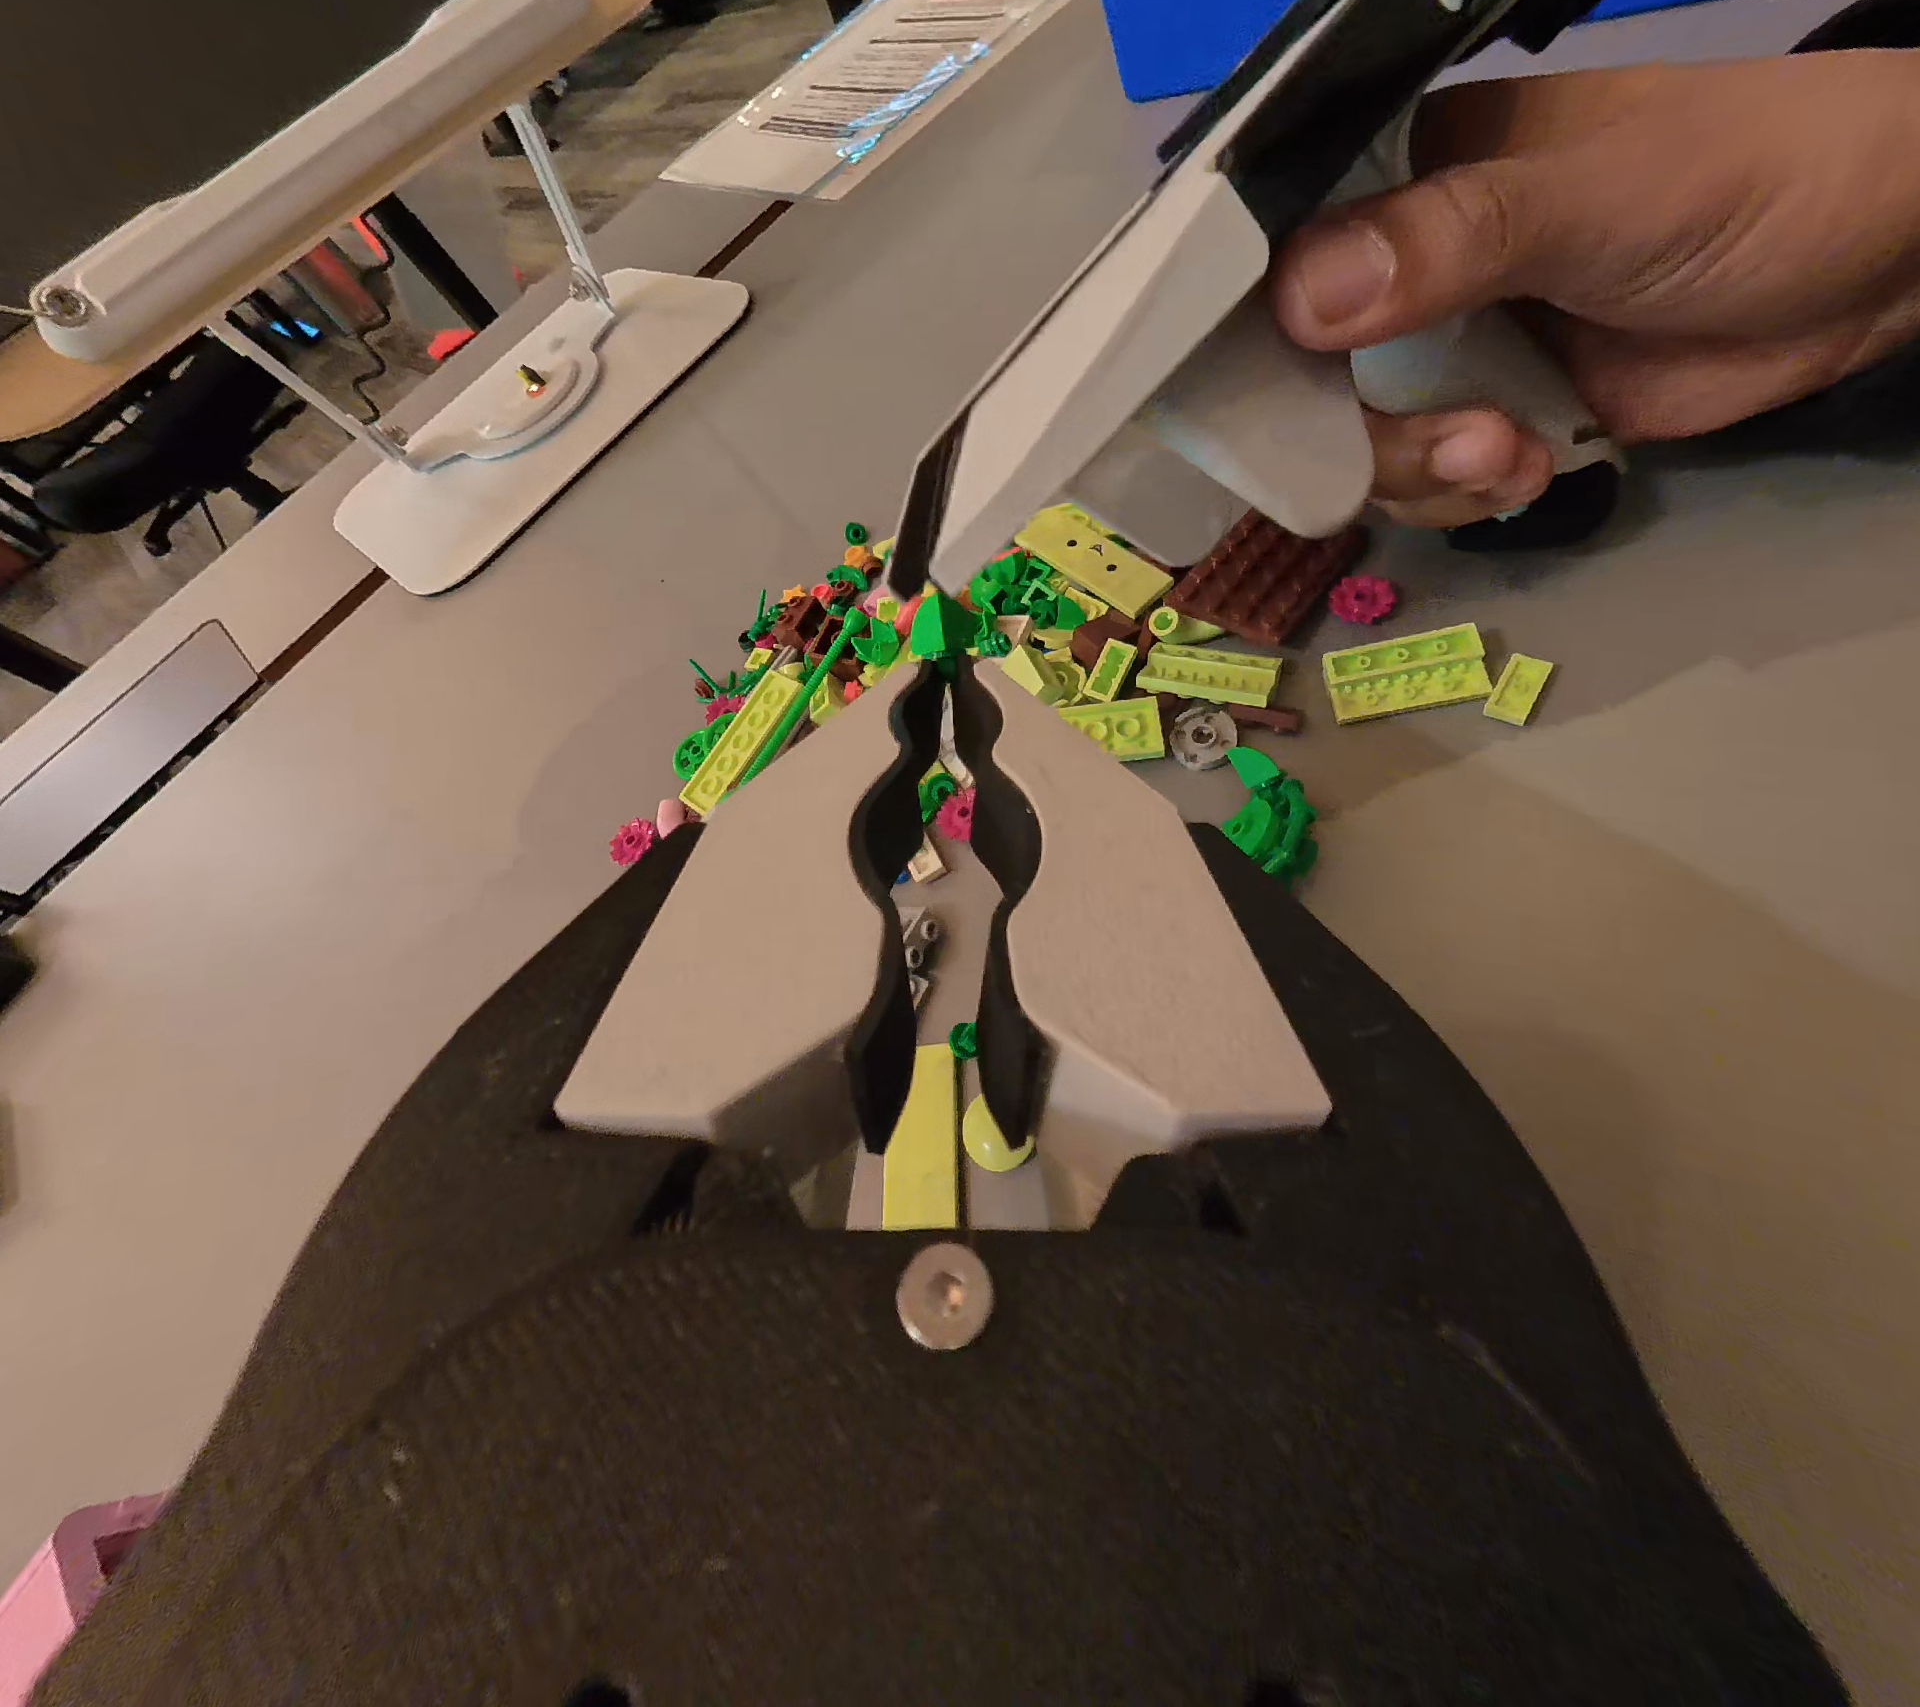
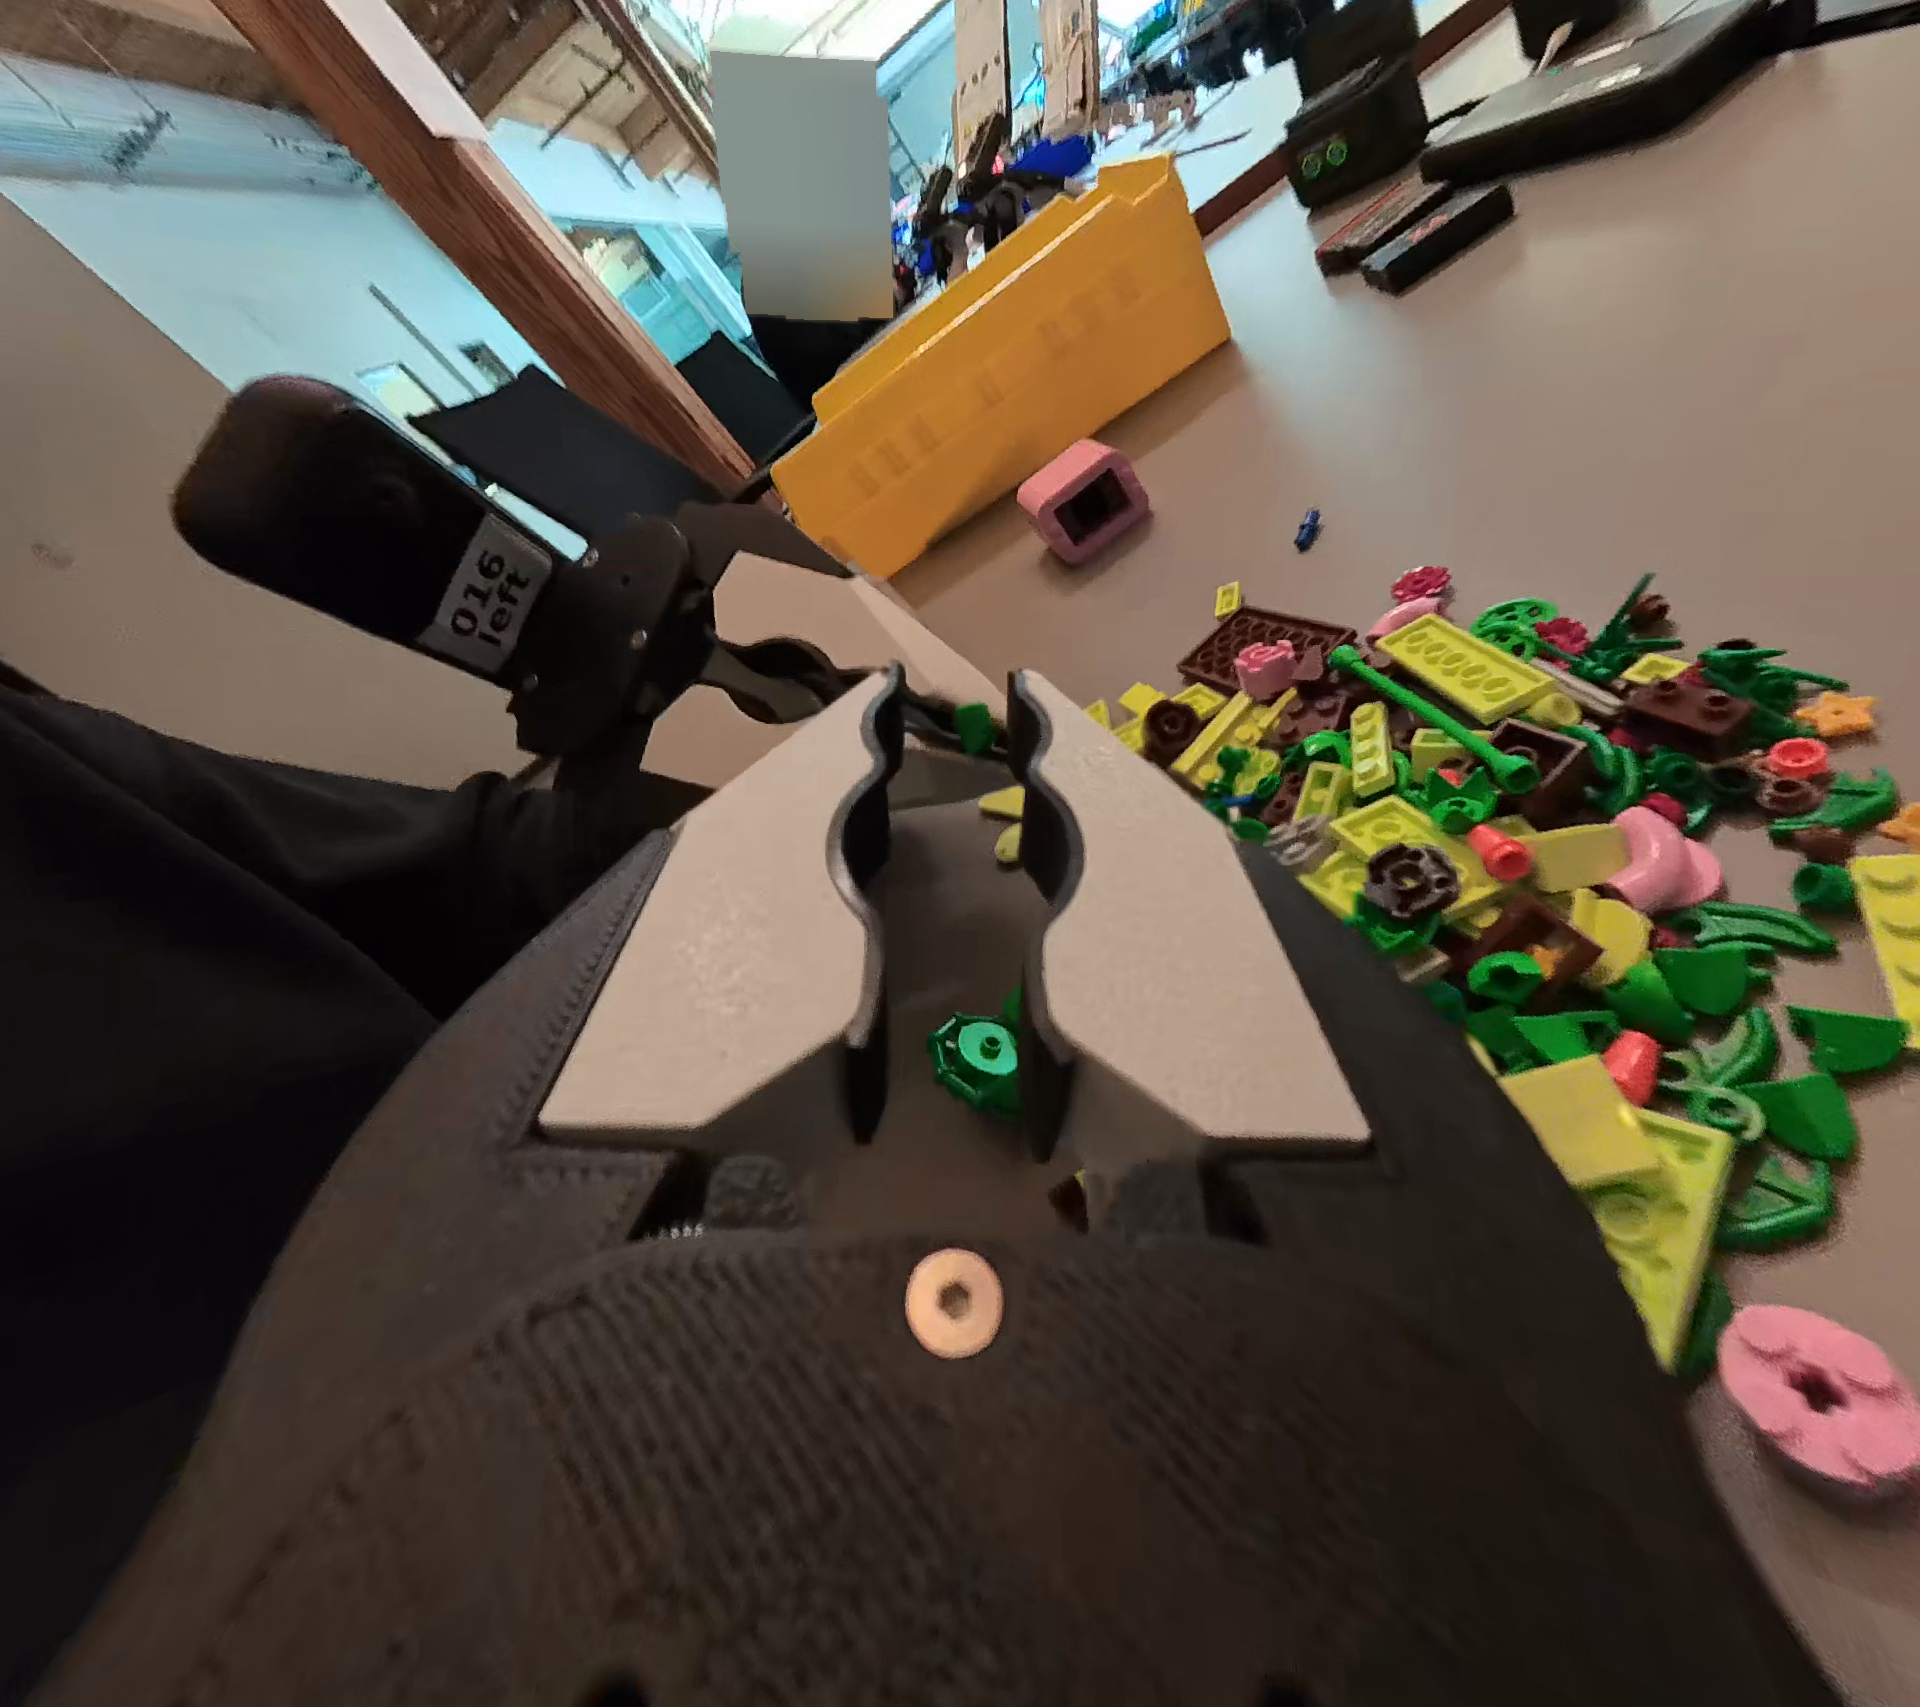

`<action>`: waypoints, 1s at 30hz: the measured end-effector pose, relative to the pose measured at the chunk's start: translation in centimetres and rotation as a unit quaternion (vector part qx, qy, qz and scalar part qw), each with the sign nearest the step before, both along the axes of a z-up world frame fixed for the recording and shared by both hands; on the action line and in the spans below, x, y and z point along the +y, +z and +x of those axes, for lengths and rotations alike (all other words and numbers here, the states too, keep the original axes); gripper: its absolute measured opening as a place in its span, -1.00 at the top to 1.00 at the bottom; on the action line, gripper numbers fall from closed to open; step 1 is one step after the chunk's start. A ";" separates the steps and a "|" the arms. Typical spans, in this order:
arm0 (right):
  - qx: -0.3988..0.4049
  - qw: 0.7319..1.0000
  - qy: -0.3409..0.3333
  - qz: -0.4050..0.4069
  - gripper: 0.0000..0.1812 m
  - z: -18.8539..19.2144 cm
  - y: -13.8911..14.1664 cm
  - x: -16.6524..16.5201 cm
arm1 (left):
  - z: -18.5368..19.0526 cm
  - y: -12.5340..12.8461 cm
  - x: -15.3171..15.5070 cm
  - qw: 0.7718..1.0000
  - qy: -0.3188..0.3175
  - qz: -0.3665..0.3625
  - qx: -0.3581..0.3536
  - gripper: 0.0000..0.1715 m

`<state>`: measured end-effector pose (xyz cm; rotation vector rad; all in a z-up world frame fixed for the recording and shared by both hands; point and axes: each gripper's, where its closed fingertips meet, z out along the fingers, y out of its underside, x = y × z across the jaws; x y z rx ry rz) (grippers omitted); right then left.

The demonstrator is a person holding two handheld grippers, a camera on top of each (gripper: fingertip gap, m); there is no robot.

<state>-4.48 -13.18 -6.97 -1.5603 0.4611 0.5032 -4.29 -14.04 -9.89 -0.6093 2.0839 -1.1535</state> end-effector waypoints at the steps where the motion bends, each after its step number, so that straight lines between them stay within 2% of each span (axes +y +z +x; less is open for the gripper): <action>1: -0.004 1.000 0.005 -0.011 0.81 -0.3 -0.3 0.2 | 0.0 0.0 0.0 1.000 0.000 0.001 0.000 1.00; 5: -0.019 0.999 0.004 -0.038 0.91 -0.6 -1.1 0.7 | -0.1 -0.3 -0.2 1.000 0.000 0.014 0.000 1.00; 9: 0.016 1.000 -0.002 -0.026 0.98 -0.2 -0.9 0.2 | -0.3 -0.1 -0.5 1.000 -0.006 -0.016 0.026 1.00; 11: 0.041 0.999 -0.023 0.022 1.00 0.8 0.5 -0.5 | -0.2 -1.2 -0.1 0.999 0.001 0.002 0.048 1.00; 12: 0.059 0.994 -0.051 0.071 1.00 2.1 2.2 -1.8 | 0.0 -1.8 0.3 0.998 0.007 0.013 0.053 1.00; 13: 0.062 0.991 -0.076 0.095 1.00 3.4 3.2 -3.3 | 0.1 -1.3 0.3 0.999 0.007 -0.004 0.049 1.00; 15: 0.000 0.992 -0.117 0.052 1.00 4.6 2.9 -5.0 | -0.2 0.4 -0.2 0.997 -0.006 -0.058 0.048 1.00; 16: -0.030 0.992 -0.122 0.024 1.00 4.6 2.4 -4.9 | -0.3 0.1 -0.3 0.997 -0.009 -0.057 0.053 1.00; 19: -0.045 0.995 -0.086 0.003 0.99 3.1 1.7 -3.0 | -0.2 0.0 -0.2 0.999 -0.004 -0.031 0.033 1.00; 20: -0.030 0.998 -0.063 0.007 0.83 2.2 1.7 -2.2 | -0.3 0.4 -0.2 0.999 -0.005 -0.036 0.026 1.00; 21: -0.018 0.999 -0.041 0.011 0.75 1.3 1.6 -1.5 | -0.3 0.6 -0.2 0.999 -0.005 -0.040 0.022 1.00; 23: -0.017 0.999 -0.028 -0.004 0.72 0.4 0.8 -0.4 | -0.2 0.6 -0.2 0.999 -0.003 -0.040 0.019 1.00; 25: -0.022 0.999 -0.024 -0.018 0.73 0.0 0.1 0.2 | -0.3 1.2 -0.3 0.999 -0.004 -0.052 0.013 1.00; 30: 0.008 1.000 -0.008 0.006 0.95 -0.7 0.4 0.6 | -0.5 1.7 -0.4 0.998 -0.006 -0.067 0.010 1.00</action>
